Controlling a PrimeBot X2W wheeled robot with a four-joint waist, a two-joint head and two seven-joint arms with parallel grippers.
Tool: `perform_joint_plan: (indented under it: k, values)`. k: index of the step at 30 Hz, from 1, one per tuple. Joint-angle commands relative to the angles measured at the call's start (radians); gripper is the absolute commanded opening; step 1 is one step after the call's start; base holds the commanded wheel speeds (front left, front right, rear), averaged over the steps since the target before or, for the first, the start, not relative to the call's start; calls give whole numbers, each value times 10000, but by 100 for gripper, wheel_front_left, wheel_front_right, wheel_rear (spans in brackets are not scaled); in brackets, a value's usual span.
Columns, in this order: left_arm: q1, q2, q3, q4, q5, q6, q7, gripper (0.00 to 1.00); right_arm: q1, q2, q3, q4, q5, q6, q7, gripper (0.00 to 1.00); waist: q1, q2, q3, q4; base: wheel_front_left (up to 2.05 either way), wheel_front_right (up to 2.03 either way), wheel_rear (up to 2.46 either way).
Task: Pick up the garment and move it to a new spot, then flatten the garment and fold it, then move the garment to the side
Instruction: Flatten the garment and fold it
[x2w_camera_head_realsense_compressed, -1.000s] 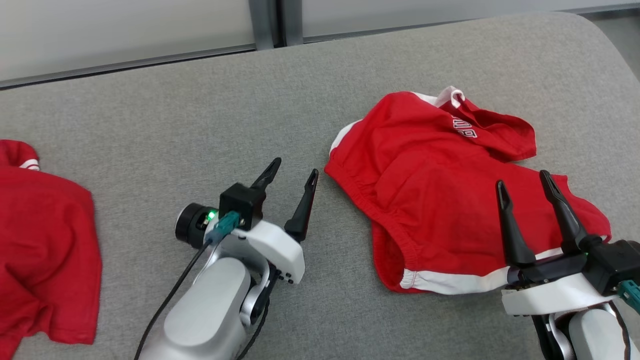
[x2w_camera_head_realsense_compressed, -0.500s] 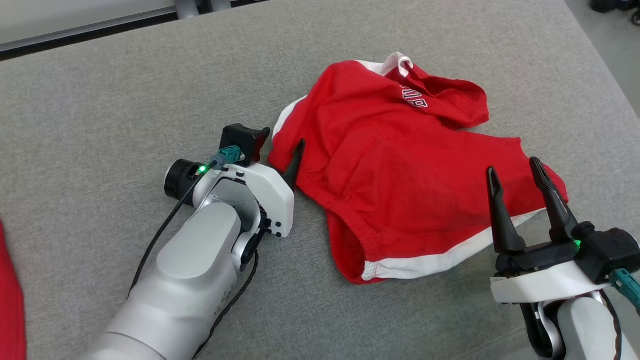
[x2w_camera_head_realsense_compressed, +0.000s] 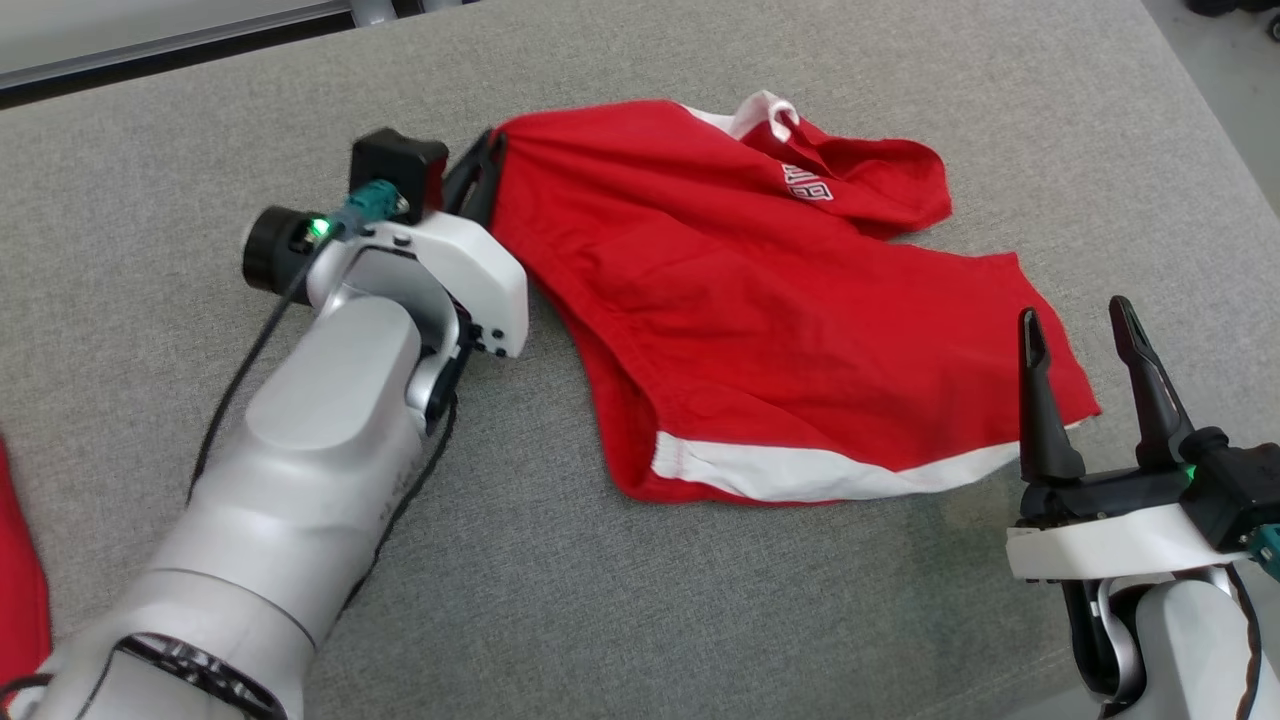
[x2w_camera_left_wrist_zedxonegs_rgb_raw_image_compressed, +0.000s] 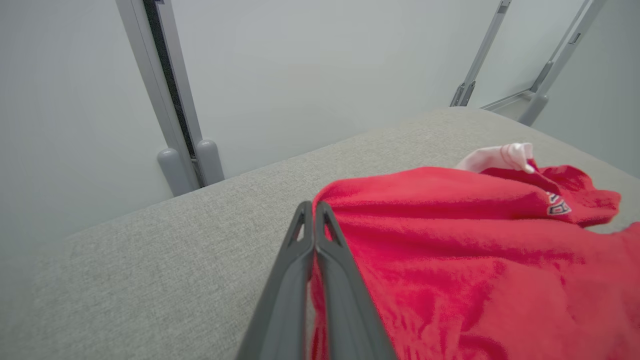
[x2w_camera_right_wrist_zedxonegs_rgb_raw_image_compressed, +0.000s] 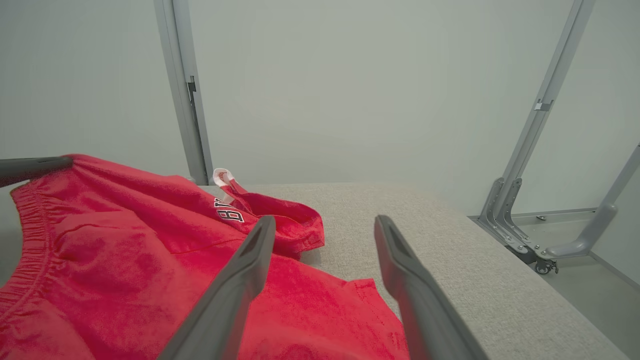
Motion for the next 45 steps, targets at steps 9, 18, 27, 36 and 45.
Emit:
perform_joint_plan:
  k: [9, 18, 27, 36, 45]
  values:
    - [-1534, 977, 282, 669, 91, -221, -156, 0, -251, 152, 102, 224, -122, -3, -58, 100, 0, 0, -41, -46, 0, 0, 0]
    - [-2229, 1646, 256, 1489, 208, -401, -224, 62, -363, 234, 272, 438, -62, -3, -58, 100, 0, 0, 26, -161, 0, 0, 0]
    - [-1174, 1444, 1034, 37, 56, -157, -374, 100, -257, 109, 129, 464, -54, -3, -59, 100, 0, 0, -357, 532, 0, 0, 0]
    - [1861, 1339, 2640, -3547, 459, 74, -360, 100, 172, -258, -107, 335, 134, -3, -59, 100, 0, 0, -1128, 1666, 0, 0, 0]
    - [5525, 445, 4195, -6035, 1135, 297, -361, 100, 805, -474, -293, 509, 259, -3, -59, 100, 0, 0, -1885, 2508, 0, 0, 0]
